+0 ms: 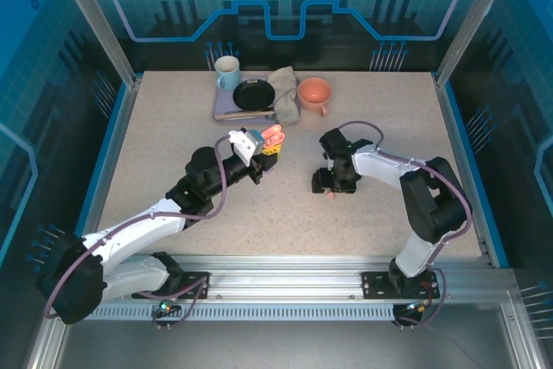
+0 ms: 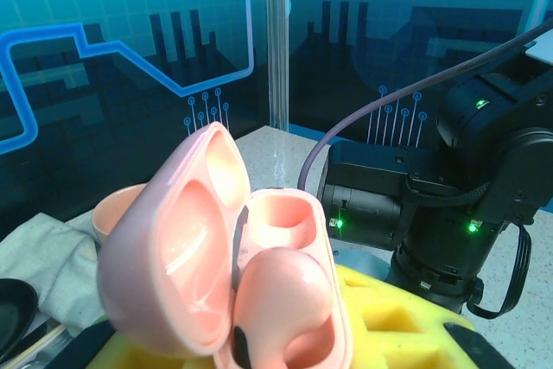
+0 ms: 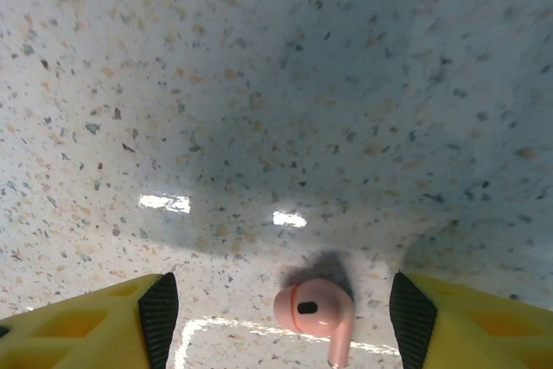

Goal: Insert the wireless bluetooth earbuds into the charging case

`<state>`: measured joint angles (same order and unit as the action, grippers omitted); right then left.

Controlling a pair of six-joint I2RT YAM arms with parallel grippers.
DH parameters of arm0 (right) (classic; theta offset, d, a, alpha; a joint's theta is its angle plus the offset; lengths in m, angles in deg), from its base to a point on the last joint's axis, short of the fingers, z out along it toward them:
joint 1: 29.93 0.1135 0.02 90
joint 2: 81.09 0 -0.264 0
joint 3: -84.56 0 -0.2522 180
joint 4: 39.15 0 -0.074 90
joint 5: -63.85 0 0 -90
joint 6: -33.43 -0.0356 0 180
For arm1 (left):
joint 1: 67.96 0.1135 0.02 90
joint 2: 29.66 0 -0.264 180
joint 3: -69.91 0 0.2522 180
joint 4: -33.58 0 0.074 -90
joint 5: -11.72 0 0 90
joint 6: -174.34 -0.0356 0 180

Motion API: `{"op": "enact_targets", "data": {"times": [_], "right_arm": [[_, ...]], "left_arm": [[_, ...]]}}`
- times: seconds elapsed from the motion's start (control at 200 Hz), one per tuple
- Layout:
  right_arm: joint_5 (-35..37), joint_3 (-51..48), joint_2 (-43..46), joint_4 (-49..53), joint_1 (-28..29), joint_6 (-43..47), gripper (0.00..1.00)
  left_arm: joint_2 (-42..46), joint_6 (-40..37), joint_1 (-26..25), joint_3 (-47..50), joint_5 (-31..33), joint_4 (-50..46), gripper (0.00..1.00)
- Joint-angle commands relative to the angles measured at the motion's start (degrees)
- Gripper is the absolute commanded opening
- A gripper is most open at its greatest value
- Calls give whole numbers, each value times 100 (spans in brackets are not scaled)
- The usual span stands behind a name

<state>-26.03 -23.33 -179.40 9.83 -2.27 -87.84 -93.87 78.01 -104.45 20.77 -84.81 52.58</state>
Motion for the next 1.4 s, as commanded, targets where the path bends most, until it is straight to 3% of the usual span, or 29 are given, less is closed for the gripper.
{"op": "enact_targets", "data": {"times": [0.0,0.41,0.535,0.79,1.025,1.396], "right_arm": [[-76,-108,-57,-24,142,-193,69],[-83,-287,333,178,642,-542,68],[409,-167,464,594,671,-799,68],[986,183,575,1182,603,-2279,68],[661,211,617,907,661,-3861,67],[331,255,65,623,694,-3992,67]], "left_arm": [[132,-37,54,84,-84,20,0],[143,-33,62,136,-38,80,0],[110,-9,57,135,-58,106,0],[109,-48,64,184,15,203,0],[50,-44,131,241,21,344,0],[-20,31,229,285,-24,534,0]]}}
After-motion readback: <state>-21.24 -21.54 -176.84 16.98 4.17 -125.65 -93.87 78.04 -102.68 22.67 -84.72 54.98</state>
